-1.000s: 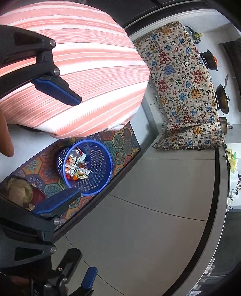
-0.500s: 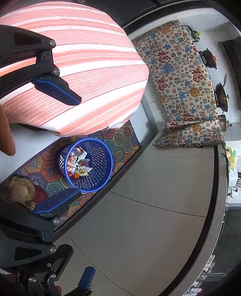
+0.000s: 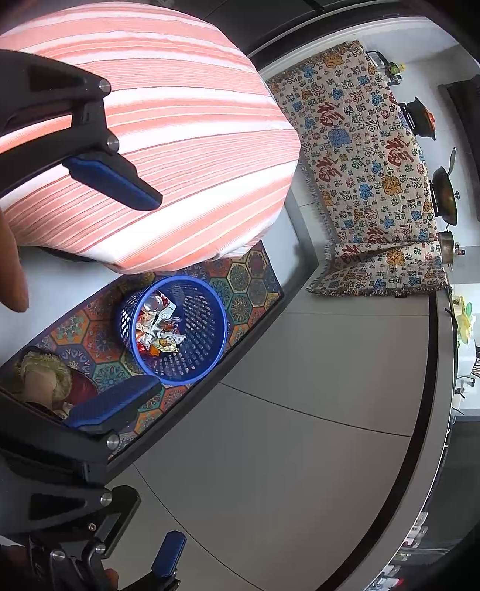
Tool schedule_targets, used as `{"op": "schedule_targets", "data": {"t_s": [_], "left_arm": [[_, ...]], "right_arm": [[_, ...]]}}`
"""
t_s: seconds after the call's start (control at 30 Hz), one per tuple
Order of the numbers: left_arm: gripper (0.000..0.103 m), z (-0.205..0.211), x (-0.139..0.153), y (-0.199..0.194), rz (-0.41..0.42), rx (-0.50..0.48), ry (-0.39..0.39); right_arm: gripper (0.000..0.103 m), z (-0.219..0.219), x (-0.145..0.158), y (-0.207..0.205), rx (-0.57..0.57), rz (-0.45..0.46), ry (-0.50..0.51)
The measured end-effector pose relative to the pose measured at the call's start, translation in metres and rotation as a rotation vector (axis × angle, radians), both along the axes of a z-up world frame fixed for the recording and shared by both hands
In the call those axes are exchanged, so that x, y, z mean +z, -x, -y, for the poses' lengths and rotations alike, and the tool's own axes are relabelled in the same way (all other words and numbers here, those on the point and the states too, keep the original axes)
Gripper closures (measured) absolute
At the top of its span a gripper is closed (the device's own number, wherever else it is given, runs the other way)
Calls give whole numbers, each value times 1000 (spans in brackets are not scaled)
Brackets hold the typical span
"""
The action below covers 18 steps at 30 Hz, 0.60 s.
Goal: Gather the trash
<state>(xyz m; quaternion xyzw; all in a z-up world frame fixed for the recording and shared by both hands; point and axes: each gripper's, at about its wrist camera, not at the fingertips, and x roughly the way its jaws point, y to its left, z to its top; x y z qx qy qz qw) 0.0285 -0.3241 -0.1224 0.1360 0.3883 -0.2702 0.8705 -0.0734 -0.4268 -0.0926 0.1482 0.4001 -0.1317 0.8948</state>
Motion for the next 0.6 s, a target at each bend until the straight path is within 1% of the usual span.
{"op": "schedule_targets", "data": {"t_s": [0.6], "left_arm": [[11, 1, -4, -1, -6, 3, -3]], "right_arm": [[0, -4, 1, -3, 15, -11, 1]]}}
